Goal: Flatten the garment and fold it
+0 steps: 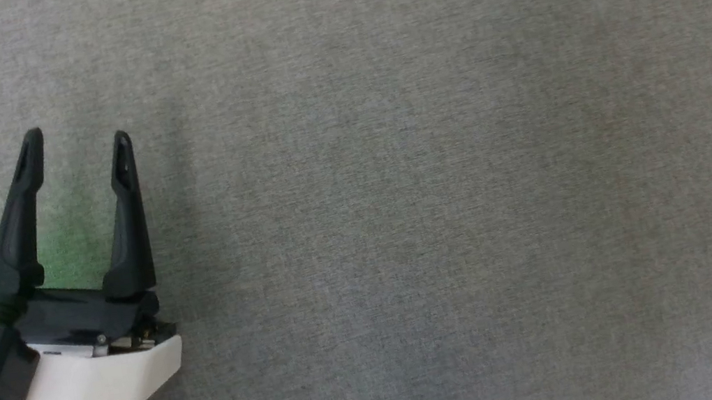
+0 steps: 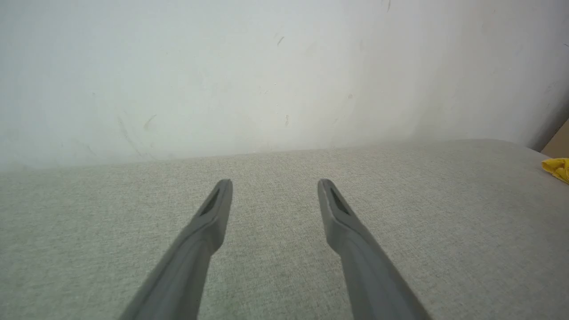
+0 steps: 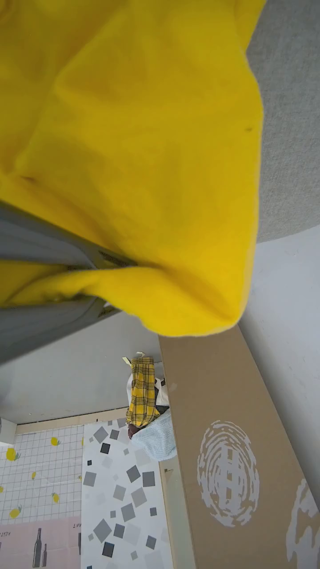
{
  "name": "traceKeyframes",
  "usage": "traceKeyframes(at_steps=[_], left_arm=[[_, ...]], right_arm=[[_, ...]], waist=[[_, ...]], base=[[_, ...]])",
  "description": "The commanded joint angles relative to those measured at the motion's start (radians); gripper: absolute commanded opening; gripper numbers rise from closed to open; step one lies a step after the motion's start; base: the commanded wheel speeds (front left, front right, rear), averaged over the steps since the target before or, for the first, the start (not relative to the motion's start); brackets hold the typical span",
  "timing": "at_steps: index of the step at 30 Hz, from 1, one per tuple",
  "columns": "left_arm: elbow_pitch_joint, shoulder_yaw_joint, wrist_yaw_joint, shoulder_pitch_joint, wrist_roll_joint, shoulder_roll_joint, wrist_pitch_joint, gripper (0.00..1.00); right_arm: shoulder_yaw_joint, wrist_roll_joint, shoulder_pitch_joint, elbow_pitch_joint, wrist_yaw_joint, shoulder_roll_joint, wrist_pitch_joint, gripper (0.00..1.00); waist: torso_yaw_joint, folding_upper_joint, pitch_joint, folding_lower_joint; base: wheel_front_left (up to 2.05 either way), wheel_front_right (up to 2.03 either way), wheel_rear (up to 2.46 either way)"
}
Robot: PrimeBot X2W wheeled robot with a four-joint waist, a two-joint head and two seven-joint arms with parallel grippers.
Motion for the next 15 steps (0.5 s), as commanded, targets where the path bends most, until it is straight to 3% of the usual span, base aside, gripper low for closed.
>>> traceKeyframes(at_steps=[1,3,5,6,7,15], left_arm=[[-0.006,0.002,-0.004,-0.02,0.01,0.002,-0.018,1.0],[-0.007,0.005,-0.008,-0.023,0.005,0.001,-0.038,1.0],[-0.01,0.007,-0.016,-0.025,-0.006,-0.001,-0.054,1.0],[-0.01,0.01,-0.018,-0.026,-0.011,-0.003,-0.061,1.0],[-0.011,0.012,-0.02,-0.028,-0.017,-0.005,-0.067,1.0],[0.023,0.019,-0.048,-0.015,-0.059,-0.034,-0.105,1.0]], right_arm=[[-0.017,-0.013,-0.014,0.01,-0.002,0.005,-0.014,0.0],[-0.034,-0.02,-0.019,0.027,-0.002,0.013,-0.023,0.06],[-0.051,-0.027,-0.027,0.046,-0.002,0.018,-0.031,0.47],[-0.056,-0.031,-0.032,0.057,-0.002,0.019,-0.036,0.89],[-0.059,-0.034,-0.037,0.067,-0.002,0.02,-0.043,1.0],[-0.07,-0.037,-0.073,0.163,-0.002,0.022,-0.12,1.0]], waist=[[0.011,0.0,0.008,0.0],[0.016,0.0,0.011,0.0],[0.02,0.0,0.014,0.0],[0.022,0.0,0.014,0.0],[0.024,0.0,0.014,0.0],[0.038,0.0,-0.042,0.0]], base=[[0.0,0.0,0.0],[0.0,0.0,0.0],[0.0,0.0,0.0],[0.0,0.0,0.0],[0.0,0.0,0.0],[0.0,0.0,0.0]])
